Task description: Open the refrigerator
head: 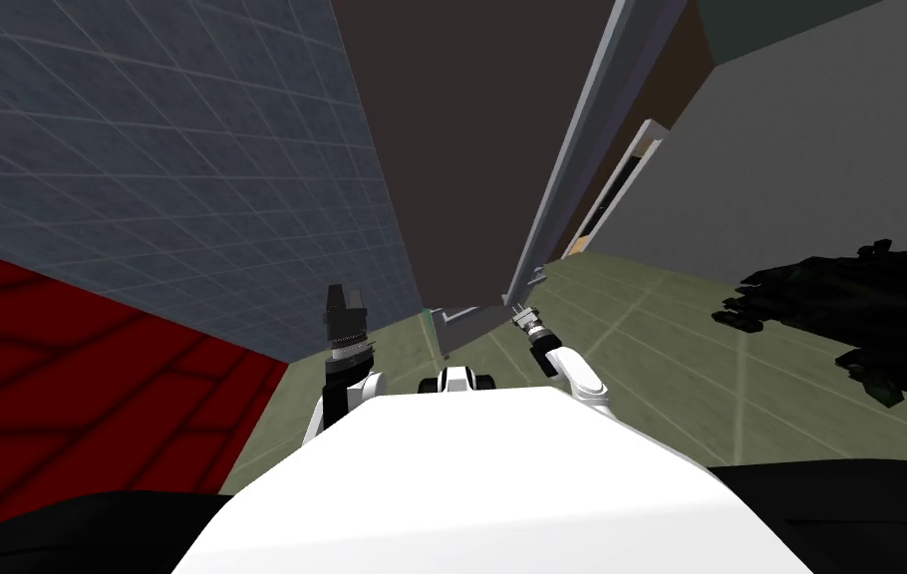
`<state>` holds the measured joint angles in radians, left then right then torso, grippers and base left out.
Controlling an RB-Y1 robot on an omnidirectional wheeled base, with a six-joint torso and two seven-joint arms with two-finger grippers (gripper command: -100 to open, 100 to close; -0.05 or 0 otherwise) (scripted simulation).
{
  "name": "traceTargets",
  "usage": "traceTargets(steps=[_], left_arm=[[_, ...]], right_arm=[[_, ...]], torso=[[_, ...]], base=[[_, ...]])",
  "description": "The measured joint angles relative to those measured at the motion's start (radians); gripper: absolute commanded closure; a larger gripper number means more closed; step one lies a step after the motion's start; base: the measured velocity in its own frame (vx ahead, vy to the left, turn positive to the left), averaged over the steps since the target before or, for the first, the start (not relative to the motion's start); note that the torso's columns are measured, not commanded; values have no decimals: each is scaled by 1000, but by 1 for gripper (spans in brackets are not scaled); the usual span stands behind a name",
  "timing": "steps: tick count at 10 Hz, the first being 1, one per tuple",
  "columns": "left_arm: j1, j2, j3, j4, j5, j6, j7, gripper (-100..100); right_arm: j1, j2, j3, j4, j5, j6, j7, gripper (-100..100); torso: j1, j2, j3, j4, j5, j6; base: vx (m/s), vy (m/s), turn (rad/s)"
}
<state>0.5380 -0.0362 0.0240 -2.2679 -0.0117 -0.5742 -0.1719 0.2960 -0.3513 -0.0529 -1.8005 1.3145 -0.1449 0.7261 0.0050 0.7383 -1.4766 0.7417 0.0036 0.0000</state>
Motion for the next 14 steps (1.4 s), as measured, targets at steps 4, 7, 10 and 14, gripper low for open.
traceTargets(steps=[4,7,10,14], left_arm=[[0,0,0,0,0,0,0,0],[0,0,0,0,0,0,0,0],[0,0,0,0,0,0,0,0],[0,0,0,0,0,0,0,0]], right_arm=[[24,-14,-40,-9,-6,63,-16,100],[50,-16,-62,-22,-11,110,-26,100],[71,2,-89,-19,-12,133,-20,100],[102,32,-141,-31,-12,168,-14,100]], torso=[[6,4,3,0,0,-7],[5,4,2,2,2,-4],[-2,0,0,2,2,-7],[2,-1,0,-2,0,-5]], base=[[-98,243,-140],[-119,249,-136],[-52,186,-139],[-26,241,-119]])
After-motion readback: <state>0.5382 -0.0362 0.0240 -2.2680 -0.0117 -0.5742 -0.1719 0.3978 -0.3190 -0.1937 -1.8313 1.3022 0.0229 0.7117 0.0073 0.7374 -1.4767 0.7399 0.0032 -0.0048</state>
